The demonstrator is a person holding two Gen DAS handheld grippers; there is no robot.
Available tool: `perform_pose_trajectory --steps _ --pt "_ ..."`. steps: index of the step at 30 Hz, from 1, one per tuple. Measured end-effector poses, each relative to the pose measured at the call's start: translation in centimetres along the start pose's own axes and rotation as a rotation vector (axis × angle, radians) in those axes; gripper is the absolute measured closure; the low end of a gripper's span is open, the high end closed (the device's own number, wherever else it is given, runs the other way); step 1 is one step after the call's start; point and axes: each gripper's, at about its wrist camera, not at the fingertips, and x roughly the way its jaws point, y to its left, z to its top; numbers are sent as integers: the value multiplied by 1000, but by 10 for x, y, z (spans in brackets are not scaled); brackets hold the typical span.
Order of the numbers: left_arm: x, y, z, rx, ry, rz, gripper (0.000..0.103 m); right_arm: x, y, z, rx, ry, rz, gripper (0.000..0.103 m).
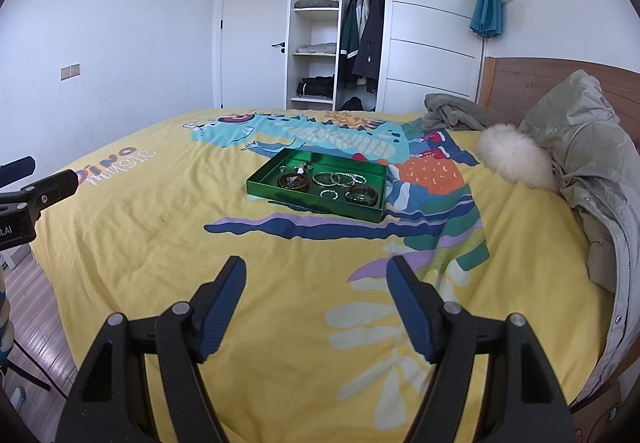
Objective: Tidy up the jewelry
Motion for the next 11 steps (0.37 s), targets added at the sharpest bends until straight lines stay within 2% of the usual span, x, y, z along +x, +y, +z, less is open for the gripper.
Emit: perform_pose_trajectory --steps 11 --pt "7 2 1 -1 14 -3 0 6 -4 -6 3 8 -3 32"
